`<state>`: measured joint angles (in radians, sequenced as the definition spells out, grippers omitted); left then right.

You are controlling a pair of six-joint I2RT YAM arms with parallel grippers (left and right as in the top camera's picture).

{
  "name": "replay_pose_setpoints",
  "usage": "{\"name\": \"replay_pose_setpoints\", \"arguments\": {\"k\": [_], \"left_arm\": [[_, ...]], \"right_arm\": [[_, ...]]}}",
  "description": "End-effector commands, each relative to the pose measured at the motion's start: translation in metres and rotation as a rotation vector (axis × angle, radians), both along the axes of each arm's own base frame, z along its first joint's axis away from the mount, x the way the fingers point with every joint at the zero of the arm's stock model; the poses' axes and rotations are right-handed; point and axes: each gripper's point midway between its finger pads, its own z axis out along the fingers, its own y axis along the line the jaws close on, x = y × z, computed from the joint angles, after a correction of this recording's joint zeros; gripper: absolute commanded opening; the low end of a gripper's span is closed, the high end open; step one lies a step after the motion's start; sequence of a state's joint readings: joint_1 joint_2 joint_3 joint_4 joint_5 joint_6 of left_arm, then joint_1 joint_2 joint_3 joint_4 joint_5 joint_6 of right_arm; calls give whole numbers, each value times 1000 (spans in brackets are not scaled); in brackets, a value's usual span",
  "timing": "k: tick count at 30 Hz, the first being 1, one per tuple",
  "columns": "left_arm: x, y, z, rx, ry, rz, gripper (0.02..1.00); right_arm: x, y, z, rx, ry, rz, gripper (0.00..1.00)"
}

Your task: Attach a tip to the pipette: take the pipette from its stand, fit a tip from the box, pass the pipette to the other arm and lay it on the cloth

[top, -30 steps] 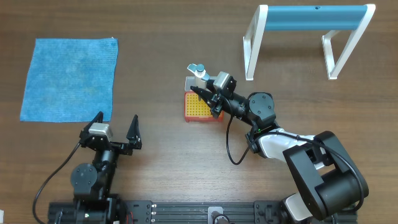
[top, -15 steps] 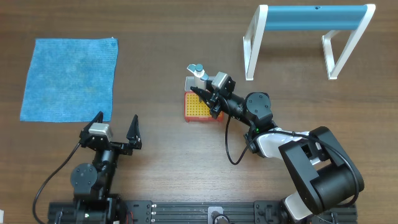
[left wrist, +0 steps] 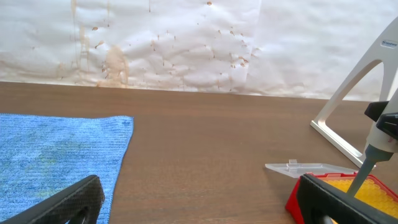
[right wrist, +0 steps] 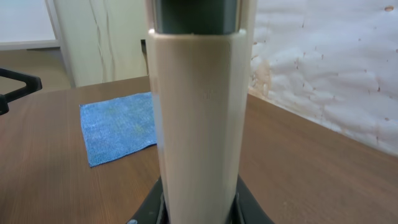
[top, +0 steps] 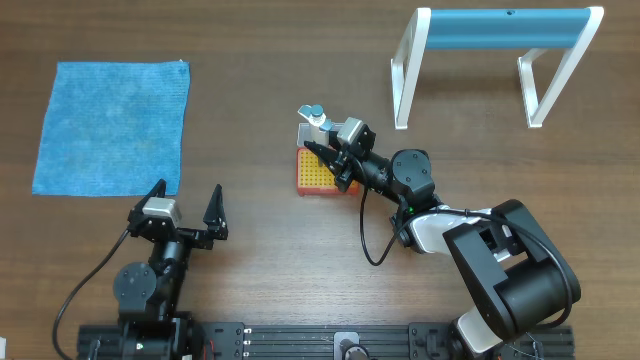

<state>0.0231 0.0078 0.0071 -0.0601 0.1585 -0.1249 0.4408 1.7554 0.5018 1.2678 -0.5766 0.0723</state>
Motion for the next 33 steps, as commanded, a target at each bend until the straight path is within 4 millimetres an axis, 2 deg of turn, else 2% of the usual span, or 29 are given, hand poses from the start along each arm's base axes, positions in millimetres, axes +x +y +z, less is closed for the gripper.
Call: {"name": "replay_pose_setpoints", "arguments": {"k": [1, 6, 11, 17, 20, 23, 27, 33], "left_arm": [[0, -1, -1, 12, 0, -9, 998], [0, -1, -1, 12, 0, -9, 998], [0, -1, -1, 12, 0, -9, 996], [0, -1, -1, 12, 0, -9, 998], [0, -1, -1, 12, 0, -9, 998], [0, -1, -1, 12, 0, -9, 998], [0, -1, -1, 12, 0, -9, 998], [0, -1, -1, 12, 0, -9, 998]], "right_arm": [[1, 2, -14, -19, 25, -5, 77], [1, 2, -17, -24, 36, -5, 77], [2, 2, -35, -49, 66, -6, 75], [2, 2, -31, -44, 56, -5, 75], [1, 2, -14, -26, 19, -6, 77], [-3, 0, 15, -3, -30, -7, 75], [-12, -5, 40, -5, -25, -6, 75], [-14, -2, 111, 39, -120, 17, 75]]}}
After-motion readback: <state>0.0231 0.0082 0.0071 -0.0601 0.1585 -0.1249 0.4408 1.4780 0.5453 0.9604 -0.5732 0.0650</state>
